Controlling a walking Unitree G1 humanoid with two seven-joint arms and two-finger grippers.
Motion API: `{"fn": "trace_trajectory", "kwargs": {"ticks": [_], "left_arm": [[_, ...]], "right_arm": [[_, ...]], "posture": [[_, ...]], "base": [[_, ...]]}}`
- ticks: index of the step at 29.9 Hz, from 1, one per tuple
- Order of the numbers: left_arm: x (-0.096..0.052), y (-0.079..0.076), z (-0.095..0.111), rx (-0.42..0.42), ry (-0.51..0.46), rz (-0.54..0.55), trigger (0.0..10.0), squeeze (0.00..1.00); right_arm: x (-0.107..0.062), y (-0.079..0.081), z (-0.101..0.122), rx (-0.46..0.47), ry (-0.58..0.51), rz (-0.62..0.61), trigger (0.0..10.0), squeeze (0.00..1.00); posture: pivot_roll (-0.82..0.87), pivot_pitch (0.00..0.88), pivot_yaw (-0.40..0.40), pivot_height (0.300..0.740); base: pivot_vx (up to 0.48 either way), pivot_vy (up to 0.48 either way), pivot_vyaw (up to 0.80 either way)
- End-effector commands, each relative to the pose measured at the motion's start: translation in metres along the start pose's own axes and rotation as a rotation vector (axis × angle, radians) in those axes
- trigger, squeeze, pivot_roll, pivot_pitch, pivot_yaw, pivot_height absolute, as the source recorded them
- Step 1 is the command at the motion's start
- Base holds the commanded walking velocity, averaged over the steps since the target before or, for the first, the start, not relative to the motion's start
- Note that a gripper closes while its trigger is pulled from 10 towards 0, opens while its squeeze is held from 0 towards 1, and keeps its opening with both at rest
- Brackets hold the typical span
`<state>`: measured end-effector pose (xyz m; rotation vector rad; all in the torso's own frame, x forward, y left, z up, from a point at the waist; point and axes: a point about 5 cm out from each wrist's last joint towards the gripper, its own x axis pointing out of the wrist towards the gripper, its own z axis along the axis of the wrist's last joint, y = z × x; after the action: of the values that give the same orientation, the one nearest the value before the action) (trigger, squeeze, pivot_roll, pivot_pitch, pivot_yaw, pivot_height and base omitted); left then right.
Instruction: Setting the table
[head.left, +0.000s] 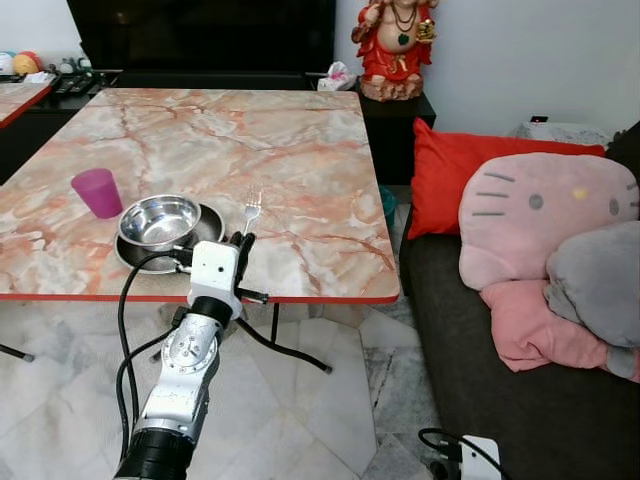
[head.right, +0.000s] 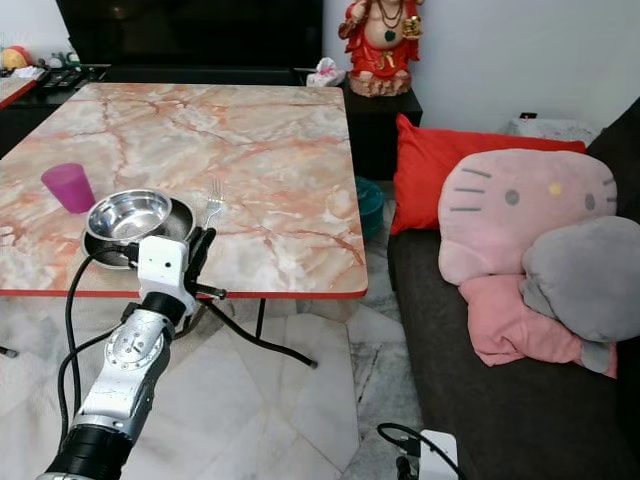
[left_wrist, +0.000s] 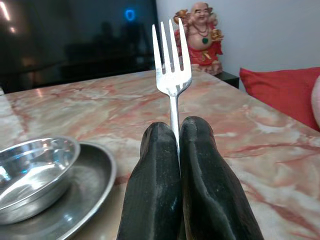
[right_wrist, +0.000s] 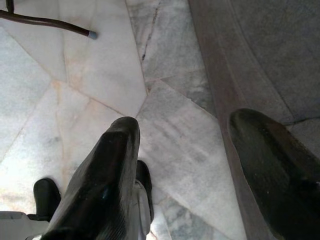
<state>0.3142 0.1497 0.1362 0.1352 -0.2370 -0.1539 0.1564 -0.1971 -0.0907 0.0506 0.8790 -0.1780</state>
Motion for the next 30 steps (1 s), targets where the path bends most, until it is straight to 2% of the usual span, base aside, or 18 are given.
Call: {"fn": "trace_trajectory", "kwargs": {"ticks": [1, 12, 30], "left_arm": [[0.0019, 0.0035, 0.0005, -0.016, 0.011, 0.022, 10.0, 0.00], [0.0031, 0.0027, 0.0004, -0.017, 0.013, 0.019, 10.0, 0.00], [0.0045, -0.0009, 0.0022, -0.031, 0.004, 0.002, 10.0, 0.00]], "right_arm": [[0.0002, -0.0011, 0.0008, 0.004, -0.002, -0.002, 10.0, 0.00], [0.0003, -0.0015, 0.0010, 0.001, -0.002, -0.004, 10.0, 0.00], [0.0004, -0.0011, 0.0002, 0.004, 0.009, -0.004, 10.0, 0.00]], "posture": [[0.01, 0.010, -0.015, 0.740], [0.01, 0.009, -0.015, 0.740], [0.01, 0.002, -0.011, 0.740]], "base": [[0.000, 0.000, 0.00], [0.216, 0.000, 0.00], [0.309, 0.000, -0.02]]}}
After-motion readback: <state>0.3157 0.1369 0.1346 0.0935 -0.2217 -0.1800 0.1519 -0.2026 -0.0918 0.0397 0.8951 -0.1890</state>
